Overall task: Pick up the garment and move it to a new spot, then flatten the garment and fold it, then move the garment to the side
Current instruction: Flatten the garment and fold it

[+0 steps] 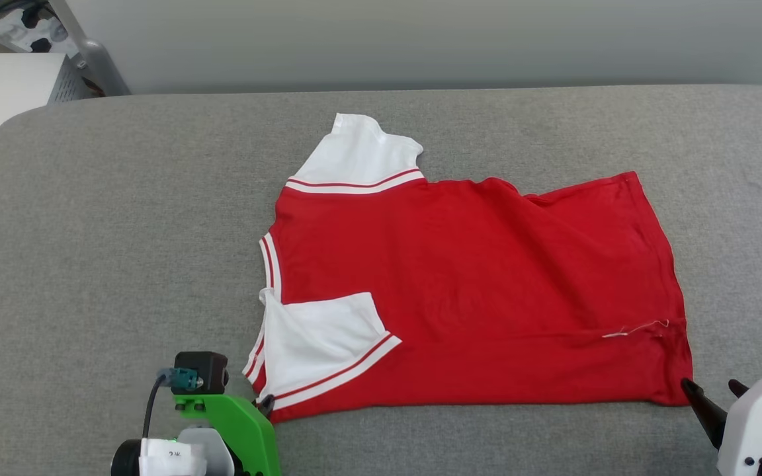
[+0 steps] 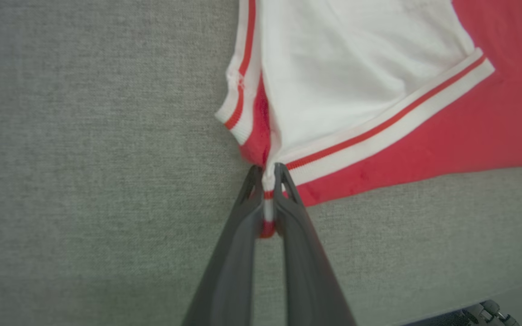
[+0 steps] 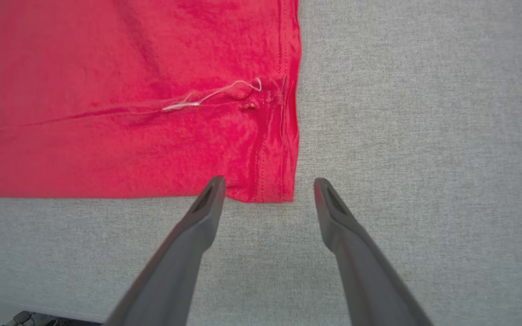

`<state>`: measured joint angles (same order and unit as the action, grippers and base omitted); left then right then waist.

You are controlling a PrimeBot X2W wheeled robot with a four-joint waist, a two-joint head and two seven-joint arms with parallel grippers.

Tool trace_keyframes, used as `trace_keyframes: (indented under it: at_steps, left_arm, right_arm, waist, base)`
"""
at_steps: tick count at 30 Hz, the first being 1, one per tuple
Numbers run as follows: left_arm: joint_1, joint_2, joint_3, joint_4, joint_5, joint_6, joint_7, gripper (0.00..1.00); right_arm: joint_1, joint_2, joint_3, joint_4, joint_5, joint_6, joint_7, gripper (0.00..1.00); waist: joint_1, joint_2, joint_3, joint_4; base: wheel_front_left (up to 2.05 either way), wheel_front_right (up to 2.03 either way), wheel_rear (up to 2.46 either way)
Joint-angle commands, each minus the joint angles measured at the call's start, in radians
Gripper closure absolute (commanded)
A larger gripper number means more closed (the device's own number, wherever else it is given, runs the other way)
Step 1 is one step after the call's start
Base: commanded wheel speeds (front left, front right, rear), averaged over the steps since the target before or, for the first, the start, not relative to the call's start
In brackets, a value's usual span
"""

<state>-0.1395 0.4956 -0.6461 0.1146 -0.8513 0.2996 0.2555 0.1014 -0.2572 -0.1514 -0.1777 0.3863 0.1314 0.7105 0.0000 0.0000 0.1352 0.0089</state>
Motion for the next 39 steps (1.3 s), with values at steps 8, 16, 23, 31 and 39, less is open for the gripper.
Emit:
trace_keyframes:
  at_steps: [8, 16, 23, 31, 39]
  left_arm:
    - [0.013, 0.02, 0.016, -0.119, 0.008, 0.017, -0.025, 1.0]
    - [0.003, 0.025, 0.007, -0.188, 0.019, 0.022, -0.019, 1.0]
    - [-0.006, 0.02, 0.001, -0.188, 0.023, 0.016, -0.023, 1.0]
    - [-0.011, 0.022, -0.004, -0.169, 0.02, 0.006, -0.022, 1.0]
    - [0.017, 0.035, -0.013, -0.132, 0.007, 0.0, -0.013, 1.0]
  right_arm:
    - [-0.027, 0.001, -0.019, 0.064, -0.051, -0.001, 0.045, 0.0]
    - [-0.095, 0.031, -0.045, 0.168, -0.09, -0.001, 0.055, 0.0]
    - [-0.12, 0.044, -0.046, 0.247, -0.105, -0.001, 0.044, 0.0]
    - [-0.133, 0.038, -0.03, 0.311, -0.096, -0.001, 0.045, 1.0]
    - [-0.125, 0.01, -0.039, 0.316, -0.076, -0.001, 0.021, 1.0]
  waist:
    - [0.0, 0.0, -0.009, 0.046]
    - [0.0, 0.0, 0.031, 0.072]
    - [0.0, 0.0, 0.055, 0.083]
    - [0.0, 0.0, 0.061, 0.083]
    - [0.0, 0.0, 0.004, 0.069]
  base:
    - [0.0, 0.0, 0.0]
    - [0.0, 0.0, 0.0]
    - [0.0, 0.0, 0.0]
    - [0.0, 0.0, 0.0]
    - [0.0, 0.0, 0.0]
